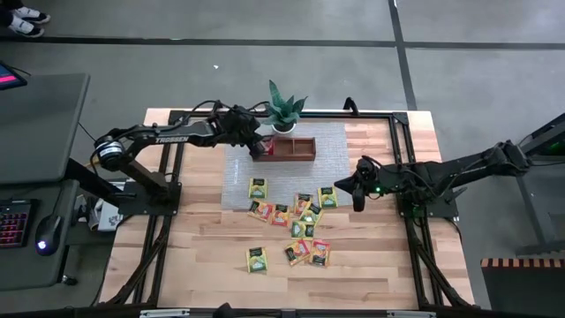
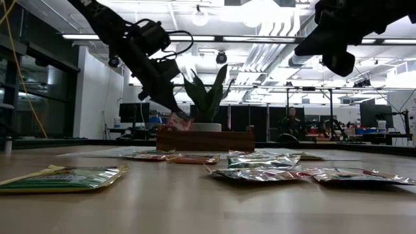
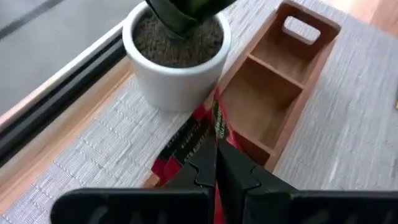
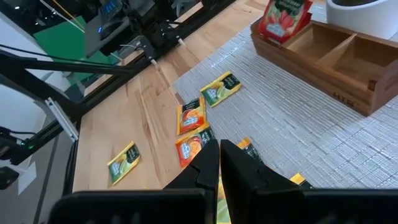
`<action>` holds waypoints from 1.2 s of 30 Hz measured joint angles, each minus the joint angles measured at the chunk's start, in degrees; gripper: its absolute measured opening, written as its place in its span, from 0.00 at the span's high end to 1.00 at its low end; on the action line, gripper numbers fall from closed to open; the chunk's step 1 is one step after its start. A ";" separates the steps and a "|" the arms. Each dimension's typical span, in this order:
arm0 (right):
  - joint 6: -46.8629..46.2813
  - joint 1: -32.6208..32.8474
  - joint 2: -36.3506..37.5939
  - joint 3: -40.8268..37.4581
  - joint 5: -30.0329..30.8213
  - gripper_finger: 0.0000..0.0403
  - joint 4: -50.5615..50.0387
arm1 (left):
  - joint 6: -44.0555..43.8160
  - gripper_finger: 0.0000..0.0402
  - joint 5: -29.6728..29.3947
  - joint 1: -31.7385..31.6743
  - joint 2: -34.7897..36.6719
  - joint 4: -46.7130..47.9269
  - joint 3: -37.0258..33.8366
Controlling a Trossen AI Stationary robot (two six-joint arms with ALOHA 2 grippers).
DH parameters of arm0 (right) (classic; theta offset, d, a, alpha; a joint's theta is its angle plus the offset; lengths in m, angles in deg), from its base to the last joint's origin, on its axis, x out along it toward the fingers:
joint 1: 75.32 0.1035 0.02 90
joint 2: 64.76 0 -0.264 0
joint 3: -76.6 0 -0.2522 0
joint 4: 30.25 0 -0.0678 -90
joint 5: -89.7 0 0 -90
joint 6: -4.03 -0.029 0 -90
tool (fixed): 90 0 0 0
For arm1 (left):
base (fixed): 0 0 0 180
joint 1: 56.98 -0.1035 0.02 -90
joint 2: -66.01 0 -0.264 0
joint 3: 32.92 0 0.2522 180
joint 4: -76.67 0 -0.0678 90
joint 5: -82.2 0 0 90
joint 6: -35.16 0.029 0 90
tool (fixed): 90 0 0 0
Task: Pick & Place Tea
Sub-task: Put the red tea bag into the left section of the wooden organizer
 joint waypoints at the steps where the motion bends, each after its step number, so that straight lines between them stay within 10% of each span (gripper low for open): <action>1: 0.16 -0.12 0.00 0.00 0.04 0.97 0.00 | -0.01 1.00 0.71 -0.39 0.04 0.03 0.06; 22: 1.69 -0.34 -0.02 0.00 -2.77 0.97 0.35 | -3.17 0.98 2.25 -1.49 -2.57 0.55 0.09; 36: 2.38 -0.34 -0.02 0.00 -5.82 0.97 0.35 | -5.16 0.55 5.81 -1.47 -2.57 0.26 0.09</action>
